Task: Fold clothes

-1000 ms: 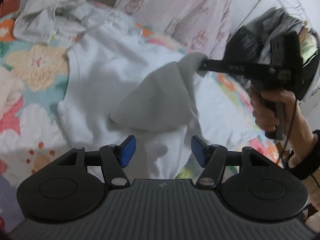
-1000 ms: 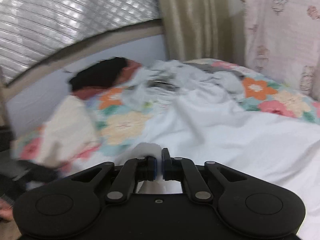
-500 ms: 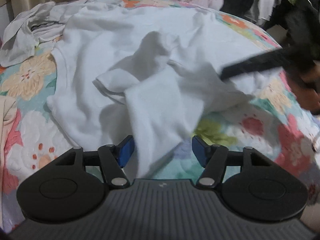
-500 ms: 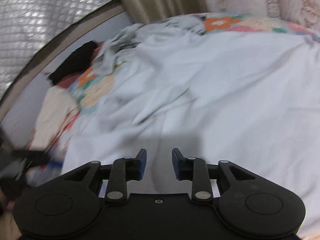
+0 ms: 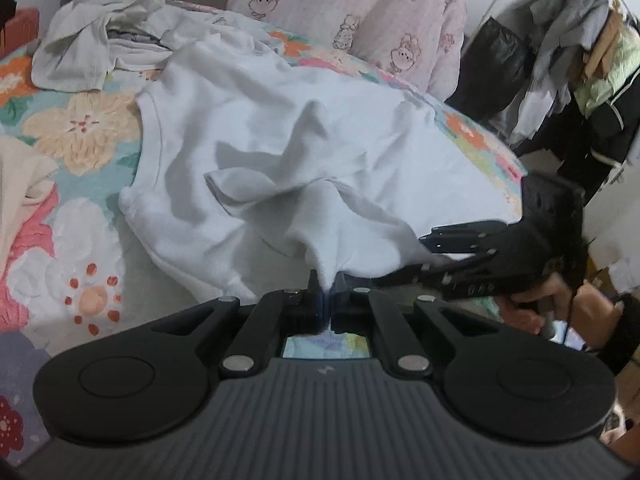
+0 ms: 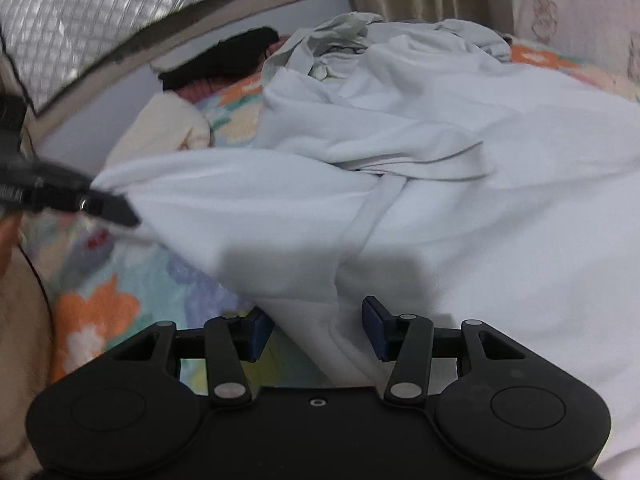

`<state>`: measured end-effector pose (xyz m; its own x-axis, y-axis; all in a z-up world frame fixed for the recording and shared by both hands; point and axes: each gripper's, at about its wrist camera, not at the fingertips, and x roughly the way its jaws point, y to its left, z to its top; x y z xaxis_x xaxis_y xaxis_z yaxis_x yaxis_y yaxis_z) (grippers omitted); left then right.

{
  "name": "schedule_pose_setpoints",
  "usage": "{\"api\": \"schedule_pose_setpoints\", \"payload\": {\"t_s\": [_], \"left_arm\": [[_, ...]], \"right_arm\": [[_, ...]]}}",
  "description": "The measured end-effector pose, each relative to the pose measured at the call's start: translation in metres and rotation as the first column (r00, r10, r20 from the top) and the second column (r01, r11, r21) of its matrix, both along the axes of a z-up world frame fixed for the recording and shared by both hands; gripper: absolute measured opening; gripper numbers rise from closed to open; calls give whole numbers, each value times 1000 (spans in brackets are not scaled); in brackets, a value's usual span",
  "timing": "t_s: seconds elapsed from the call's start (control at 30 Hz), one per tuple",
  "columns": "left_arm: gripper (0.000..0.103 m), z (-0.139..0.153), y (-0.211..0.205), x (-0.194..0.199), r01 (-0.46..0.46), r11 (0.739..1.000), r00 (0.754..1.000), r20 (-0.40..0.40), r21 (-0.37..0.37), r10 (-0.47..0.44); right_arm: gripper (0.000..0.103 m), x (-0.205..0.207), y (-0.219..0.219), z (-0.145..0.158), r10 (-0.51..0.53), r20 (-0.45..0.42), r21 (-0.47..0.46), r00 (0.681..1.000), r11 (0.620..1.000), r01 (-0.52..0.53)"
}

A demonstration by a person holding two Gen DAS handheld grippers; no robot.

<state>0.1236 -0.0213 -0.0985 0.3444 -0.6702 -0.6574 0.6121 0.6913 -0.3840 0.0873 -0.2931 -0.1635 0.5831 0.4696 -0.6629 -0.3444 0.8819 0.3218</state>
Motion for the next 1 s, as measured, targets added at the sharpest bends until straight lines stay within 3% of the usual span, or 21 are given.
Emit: {"api": "schedule_pose_setpoints", "payload": {"t_s": [0.03,0.1,0.17,0.23,0.27,0.37,0.47,0.57,0.67,0.73,0.83,1.0], "left_arm": [[2,1,-1,-3,1,1000,1000,8,9,-1],[2,9,0,-12,-1,1000,1000,26,5,1],[2,24,6,-25,-1,1000,999,47,-22,2],[2,32,11,-38,3,999,1000,19,-39,-3],[2,30,8,-42,11,1000,1000,13,-7,-11],[2,-1,-17,-52,50,982,999,-23,182,-47],[2,-29,-29,-54,69,958,995,-95,278,-44],[2,-17,-22,-58,53,964,997,-71,261,-36],[3,-7,-12,-56,37,976,997,-76,213,-21],[3,-19,-16,-56,59,969,994,-103,241,-35],[3,-45,-32,-61,98,933,991,-118,346,-60],[4,-40,-17,-56,62,953,993,-117,298,-28]], "right_arm": [[19,-2,-3,2,6,1,25,1000,1000,-6],[15,-13,-7,9,23,28,27,999,999,-23],[14,-30,-11,22,51,82,26,995,998,-54],[14,-45,-14,34,86,115,4,990,996,-87],[14,-52,-15,40,104,129,-9,986,995,-104],[14,-59,-7,35,137,96,-105,986,986,-127],[14,-58,6,13,144,20,-197,989,971,-138],[15,-62,13,10,135,34,-240,990,963,-123],[15,-68,3,20,102,53,-173,993,981,-92],[15,-71,-3,19,97,42,-152,994,984,-90],[15,-70,0,6,98,-11,-177,995,979,-98],[25,-82,2,11,70,-11,-166,998,984,-70]]}}
